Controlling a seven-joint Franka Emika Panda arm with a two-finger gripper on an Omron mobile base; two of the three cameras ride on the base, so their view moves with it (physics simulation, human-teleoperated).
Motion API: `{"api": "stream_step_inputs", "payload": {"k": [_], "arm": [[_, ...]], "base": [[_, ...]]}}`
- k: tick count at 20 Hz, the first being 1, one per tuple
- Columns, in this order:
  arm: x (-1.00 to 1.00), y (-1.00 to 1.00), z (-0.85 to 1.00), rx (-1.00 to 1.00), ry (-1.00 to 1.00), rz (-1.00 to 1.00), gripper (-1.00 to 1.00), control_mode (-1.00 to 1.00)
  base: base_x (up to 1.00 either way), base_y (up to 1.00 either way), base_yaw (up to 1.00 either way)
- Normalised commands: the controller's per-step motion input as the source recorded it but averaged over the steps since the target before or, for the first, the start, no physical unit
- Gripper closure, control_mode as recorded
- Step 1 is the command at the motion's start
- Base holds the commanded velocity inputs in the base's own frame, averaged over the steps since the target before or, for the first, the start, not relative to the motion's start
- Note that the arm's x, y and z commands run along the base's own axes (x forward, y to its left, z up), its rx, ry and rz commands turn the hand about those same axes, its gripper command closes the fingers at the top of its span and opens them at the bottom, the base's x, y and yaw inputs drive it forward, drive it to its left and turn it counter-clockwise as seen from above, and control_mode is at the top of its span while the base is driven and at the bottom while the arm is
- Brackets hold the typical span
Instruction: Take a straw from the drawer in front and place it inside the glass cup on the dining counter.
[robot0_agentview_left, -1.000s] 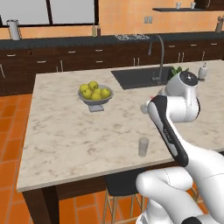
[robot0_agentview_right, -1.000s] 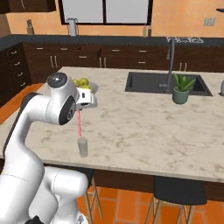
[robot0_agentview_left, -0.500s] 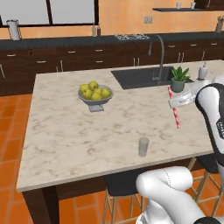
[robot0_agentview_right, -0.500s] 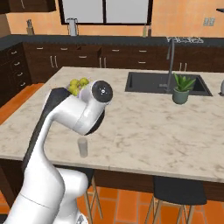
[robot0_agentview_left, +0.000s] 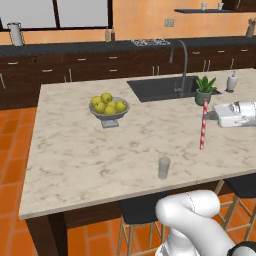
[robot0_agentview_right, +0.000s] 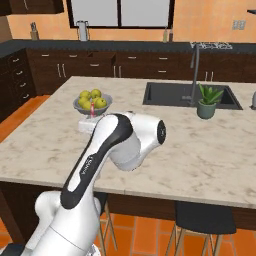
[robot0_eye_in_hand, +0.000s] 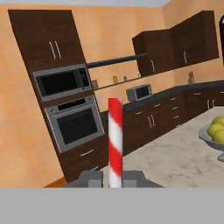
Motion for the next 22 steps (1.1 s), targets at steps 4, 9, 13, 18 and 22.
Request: {"api": "stream_step_inputs", "payload": {"k": [4, 9, 13, 18, 22], "arm": [[-0.12, 0.28, -0.16, 0.04, -0.14, 0.27, 1.00, -1.00], [0.19, 0.07, -0.23, 0.00, -0.19, 0.27, 1.00, -1.00], [0.31, 0.14, -0.32, 0.00, -0.08, 0.22, 1.00, -1.00], [0.32, 0.17, -0.32, 0.00, -0.01, 0.17, 1.00, -1.00], [0.35, 0.06, -0.32, 0.00, 0.00, 0.14, 1.00, -1.00]], "base": [[0.00, 0.00, 0.00], [0.00, 0.00, 0.00], [0.00, 0.00, 0.00], [0.00, 0.00, 0.00], [0.00, 0.00, 0.00]]}}
